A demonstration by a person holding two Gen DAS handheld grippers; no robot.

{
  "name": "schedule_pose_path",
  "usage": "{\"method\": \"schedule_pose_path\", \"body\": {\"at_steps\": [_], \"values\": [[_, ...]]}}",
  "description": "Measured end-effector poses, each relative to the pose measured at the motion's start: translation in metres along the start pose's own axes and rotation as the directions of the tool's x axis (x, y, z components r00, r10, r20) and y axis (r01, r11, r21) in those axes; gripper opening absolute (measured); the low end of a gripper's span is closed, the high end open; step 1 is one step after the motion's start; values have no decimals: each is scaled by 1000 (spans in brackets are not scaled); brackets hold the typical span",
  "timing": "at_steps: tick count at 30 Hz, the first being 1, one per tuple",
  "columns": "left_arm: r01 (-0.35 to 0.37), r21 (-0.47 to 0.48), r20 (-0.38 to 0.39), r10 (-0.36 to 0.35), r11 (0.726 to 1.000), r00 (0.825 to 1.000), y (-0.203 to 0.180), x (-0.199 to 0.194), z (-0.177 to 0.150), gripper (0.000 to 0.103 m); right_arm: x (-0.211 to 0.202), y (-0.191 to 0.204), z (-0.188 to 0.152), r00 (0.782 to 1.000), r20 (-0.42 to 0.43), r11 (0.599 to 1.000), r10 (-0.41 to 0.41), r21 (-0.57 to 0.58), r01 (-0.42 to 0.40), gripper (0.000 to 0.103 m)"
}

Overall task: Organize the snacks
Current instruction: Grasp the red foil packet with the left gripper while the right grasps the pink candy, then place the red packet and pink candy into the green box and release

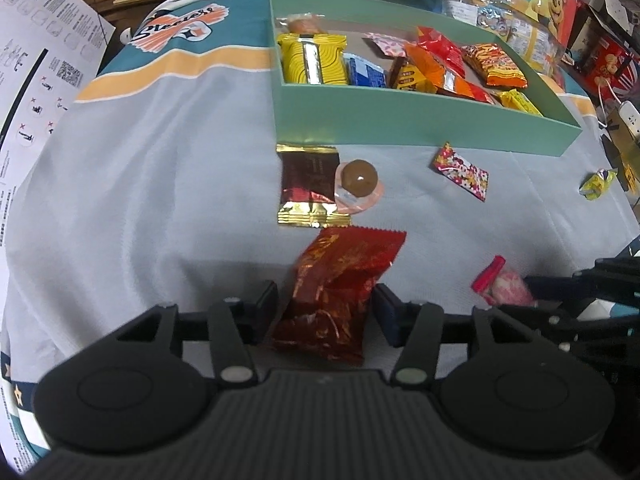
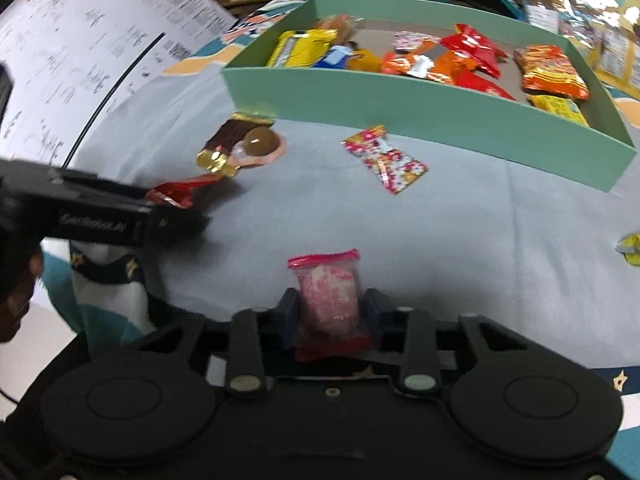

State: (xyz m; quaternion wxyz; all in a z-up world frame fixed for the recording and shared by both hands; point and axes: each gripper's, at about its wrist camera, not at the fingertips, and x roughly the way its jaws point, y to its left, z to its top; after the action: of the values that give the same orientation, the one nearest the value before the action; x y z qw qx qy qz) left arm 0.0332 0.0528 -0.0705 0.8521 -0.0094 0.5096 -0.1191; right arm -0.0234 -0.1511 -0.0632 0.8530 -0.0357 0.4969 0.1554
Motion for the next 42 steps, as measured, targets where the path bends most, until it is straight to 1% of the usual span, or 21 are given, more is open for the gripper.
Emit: {"method": "schedule_pose_path", "body": {"at_steps": [4,6,11,13,19,23,27,31,36,42], "values": [[-12,15,1,12,1000,1000,-5,3,2,53,0,-1,-1,1000,11,1000,-11,9,11,33],[-16,32,8,15,999,1000,-8,3,2,43,0,-5,0,1000,15,999,-14,29,13,29],[-19,39,19,18,999,1000,-17,1,-1,40,-5,-14,2,1000,20,997,8,76,-9,28],[-10,26,20,9,1000,1000,-18,-1,0,36,-7,-18,3,999,30,995,12,96,-15,28],[35,25,55,-36,999,998,-24,-18,10,36,-24,-39,14,996,85,985,23,168,-37,28],[62,20,104,-63,998,993,-27,-34,27,36,-37,-57,29,990,135,974,32,220,-61,28],[58,36,160,-63,998,985,-28,-43,58,36,-46,-74,56,984,177,968,24,243,-68,28],[33,40,199,-40,999,979,-29,-39,96,36,-45,-88,89,979,205,964,22,256,-75,28],[9,34,215,-16,999,976,-31,-20,143,36,-31,-99,141,973,229,957,30,274,-94,28],[-15,18,205,11,1000,979,-32,15,185,36,1,-105,198,972,229,953,44,281,-110,28]]}}
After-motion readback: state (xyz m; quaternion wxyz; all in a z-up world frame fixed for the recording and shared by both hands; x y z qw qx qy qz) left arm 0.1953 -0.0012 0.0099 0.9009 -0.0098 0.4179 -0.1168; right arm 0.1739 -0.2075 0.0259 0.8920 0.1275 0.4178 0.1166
